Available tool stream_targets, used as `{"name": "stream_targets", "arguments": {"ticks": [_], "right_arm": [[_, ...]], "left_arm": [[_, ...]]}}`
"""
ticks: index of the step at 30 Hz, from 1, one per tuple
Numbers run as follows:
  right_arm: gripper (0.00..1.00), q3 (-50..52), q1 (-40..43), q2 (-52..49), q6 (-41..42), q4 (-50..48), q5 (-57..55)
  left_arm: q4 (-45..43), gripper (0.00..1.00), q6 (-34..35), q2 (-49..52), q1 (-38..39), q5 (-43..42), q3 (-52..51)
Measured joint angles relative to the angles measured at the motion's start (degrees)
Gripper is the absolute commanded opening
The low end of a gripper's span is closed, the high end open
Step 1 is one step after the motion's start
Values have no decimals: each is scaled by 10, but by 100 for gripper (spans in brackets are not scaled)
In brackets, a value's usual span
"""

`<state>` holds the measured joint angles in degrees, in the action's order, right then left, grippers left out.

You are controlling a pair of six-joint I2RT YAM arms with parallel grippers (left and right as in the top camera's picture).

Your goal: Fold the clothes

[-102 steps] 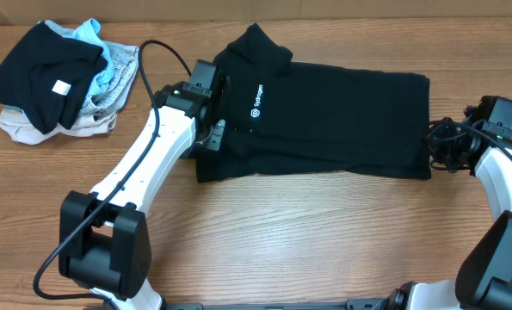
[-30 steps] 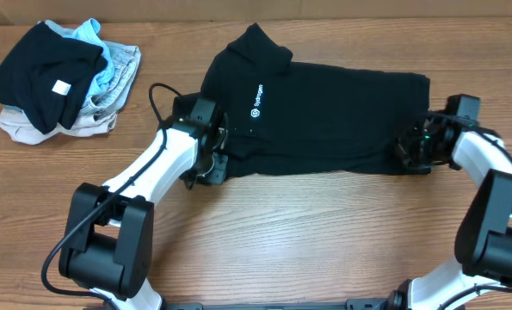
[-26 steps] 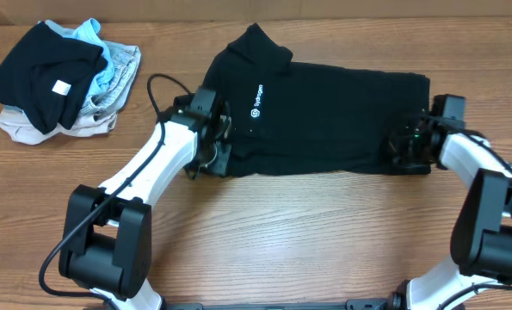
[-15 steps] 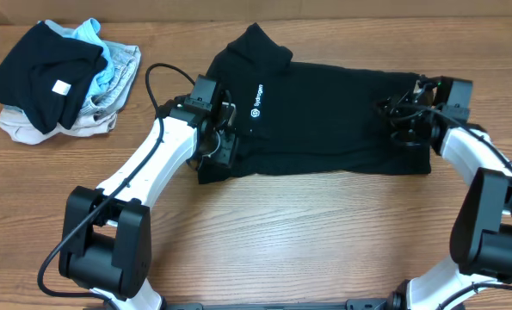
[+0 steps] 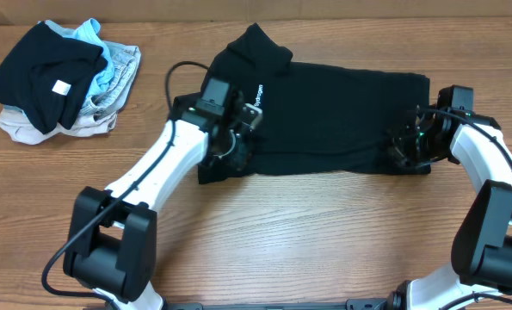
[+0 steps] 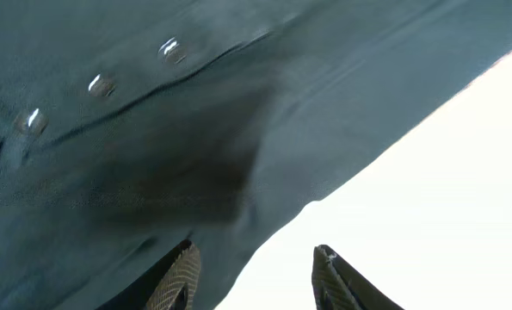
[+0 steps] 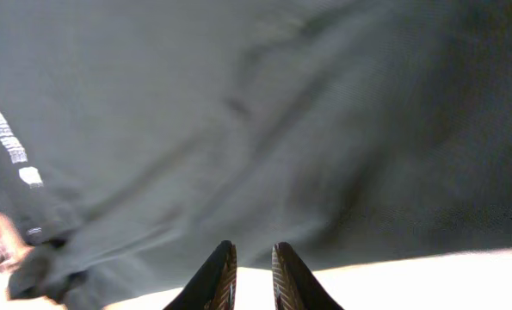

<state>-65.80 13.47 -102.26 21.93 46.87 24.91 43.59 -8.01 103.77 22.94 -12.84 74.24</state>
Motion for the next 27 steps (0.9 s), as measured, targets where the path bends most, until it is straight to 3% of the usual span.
{"name": "stream_targets", "arguments": {"ticks": [4,8,12,18,23,27], "right_arm": [[19,0,0,0,-4,29,-33],[23,0,0,0,-8,40,-45],[23,0,0,0,-10,41,-64],[8,1,0,0,0,32,-89],[4,40,0,0,12,-47,-98],[4,68,0,-3,18,-64,-103]], "left_arm": [[-20,52,-17,0,31,25,0],[-28,42,-25,17,54,69,0],[-33,43,-24,59,58,107,0],[-42,13,7,76,54,136,2],[-42,4,17,76,54,144,17],[-47,4,19,76,54,162,35]]}}
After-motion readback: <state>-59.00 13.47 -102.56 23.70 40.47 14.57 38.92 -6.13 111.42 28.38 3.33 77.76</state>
